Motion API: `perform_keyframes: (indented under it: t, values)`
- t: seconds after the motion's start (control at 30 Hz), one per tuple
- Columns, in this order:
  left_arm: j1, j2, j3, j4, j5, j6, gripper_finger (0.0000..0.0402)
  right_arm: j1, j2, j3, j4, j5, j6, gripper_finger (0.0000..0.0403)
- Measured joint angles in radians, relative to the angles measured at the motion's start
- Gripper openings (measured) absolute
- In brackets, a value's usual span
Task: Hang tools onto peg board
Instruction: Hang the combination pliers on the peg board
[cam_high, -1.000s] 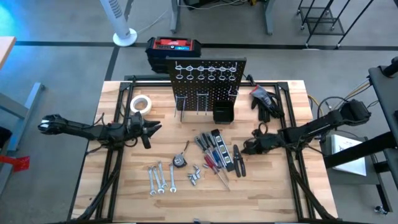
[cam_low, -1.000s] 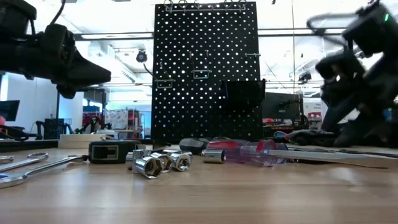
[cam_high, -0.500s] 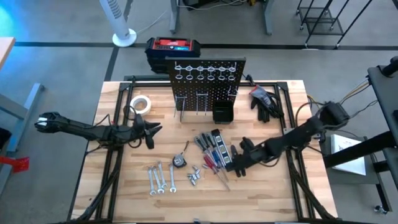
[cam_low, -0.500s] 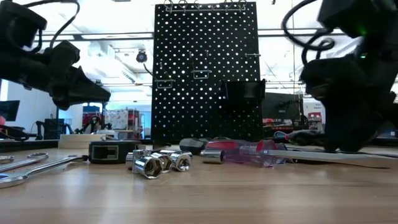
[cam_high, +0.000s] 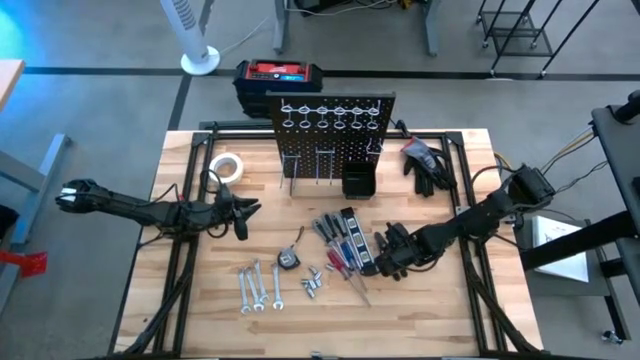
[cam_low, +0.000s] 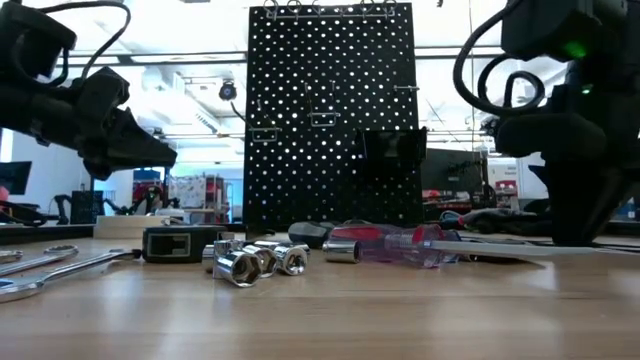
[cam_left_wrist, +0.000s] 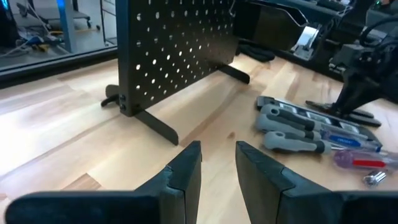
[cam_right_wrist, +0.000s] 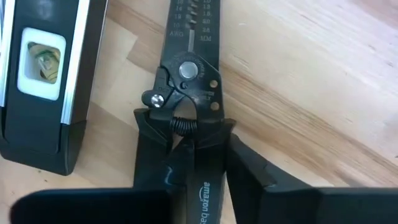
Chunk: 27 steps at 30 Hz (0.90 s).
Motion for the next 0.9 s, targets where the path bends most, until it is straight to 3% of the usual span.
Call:
perform_keyframes:
  t: [0.3,0.57,0.77,0.9]
  values:
    - [0.001,0.004,0.015,0.032,-0.074,0.078,0.0088,-0.004,-0.062,0.038,-0.089,0.012,-0.096,0.0043]
    - [0.001,0.011,0.096,0.036,-0.080,0.115,0.0088,-0.006,-0.110,0.153,-0.248,0.116,-0.222,0.0042]
    - [0.001,0.036,0.116,0.068,-0.066,0.068,0.0088,-0.007,-0.114,0.225,-0.230,0.263,-0.363,0.0042]
    - [0.001,0.092,0.111,0.219,0.021,0.076,0.0088,-0.016,-0.114,0.286,-0.221,0.360,-0.524,0.0042]
